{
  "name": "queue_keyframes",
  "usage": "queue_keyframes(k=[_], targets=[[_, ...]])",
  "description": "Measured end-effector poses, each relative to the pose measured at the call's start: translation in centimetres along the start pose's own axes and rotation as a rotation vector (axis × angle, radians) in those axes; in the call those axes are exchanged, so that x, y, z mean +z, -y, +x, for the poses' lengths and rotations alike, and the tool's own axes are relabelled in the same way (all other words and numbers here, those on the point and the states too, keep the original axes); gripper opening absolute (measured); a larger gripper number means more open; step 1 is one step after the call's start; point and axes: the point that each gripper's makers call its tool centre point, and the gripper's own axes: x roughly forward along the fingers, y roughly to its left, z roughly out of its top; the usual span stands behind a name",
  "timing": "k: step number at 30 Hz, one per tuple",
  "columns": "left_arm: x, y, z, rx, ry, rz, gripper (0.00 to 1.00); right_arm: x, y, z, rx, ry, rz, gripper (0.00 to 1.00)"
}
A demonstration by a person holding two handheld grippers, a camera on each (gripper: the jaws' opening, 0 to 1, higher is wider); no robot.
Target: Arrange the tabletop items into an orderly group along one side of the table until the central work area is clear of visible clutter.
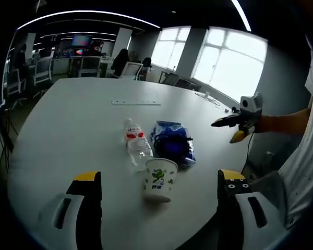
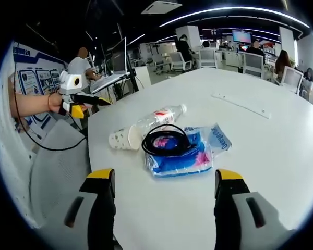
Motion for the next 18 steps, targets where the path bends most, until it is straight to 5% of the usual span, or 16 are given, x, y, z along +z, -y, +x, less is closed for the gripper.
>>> queue_keyframes(k=[18], targets=[[0.2, -0.6, -1.1, 0.034, 0.034, -0.029, 0.94, 3.1, 0.6, 3.7, 0.054, -0.010, -0.074, 0.73]])
